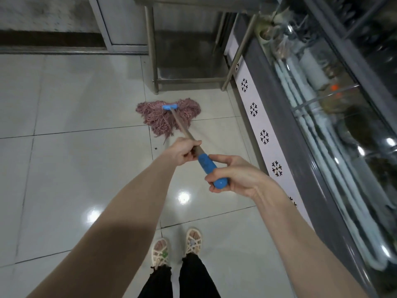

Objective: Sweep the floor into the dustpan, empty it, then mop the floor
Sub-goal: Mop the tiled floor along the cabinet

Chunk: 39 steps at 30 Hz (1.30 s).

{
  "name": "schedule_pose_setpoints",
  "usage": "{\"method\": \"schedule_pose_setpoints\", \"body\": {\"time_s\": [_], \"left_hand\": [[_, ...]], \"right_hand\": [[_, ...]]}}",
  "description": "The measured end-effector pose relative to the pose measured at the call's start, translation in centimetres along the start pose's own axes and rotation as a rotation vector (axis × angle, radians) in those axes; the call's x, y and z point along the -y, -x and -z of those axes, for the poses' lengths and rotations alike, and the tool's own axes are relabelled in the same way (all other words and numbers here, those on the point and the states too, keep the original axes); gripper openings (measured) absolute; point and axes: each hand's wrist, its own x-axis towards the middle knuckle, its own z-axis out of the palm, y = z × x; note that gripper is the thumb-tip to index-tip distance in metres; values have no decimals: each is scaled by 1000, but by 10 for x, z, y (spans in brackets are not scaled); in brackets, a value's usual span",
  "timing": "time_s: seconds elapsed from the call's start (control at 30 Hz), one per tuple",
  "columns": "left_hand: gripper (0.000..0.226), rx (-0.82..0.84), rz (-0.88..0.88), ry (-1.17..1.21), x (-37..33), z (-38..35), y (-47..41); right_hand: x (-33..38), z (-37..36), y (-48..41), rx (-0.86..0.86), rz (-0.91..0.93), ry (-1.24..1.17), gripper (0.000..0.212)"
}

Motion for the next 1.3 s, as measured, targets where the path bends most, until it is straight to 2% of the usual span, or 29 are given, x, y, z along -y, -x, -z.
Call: {"method": "schedule_pose_setpoints", "body": {"time_s": [0.43, 0.6, 0.77, 0.9, 1.3], "left_hand": [[13, -254, -5, 72, 37, 176, 64], [15, -296, -42, 174, 58, 198, 76], [15, -247, -80, 180, 76, 168, 77], [13, -190, -92, 159, 97, 117, 82], [14, 37, -98, 69, 195, -101, 126]], "right_hand": [[-35, -134, -23, 266, -36, 128, 74], [-45, -151, -25, 325, -40, 179, 75], [-58, -127, -6, 289, -32, 229, 76], [-78, -87, 25, 218, -11, 233, 74], [-183, 70, 160, -62, 20, 109, 70]]}}
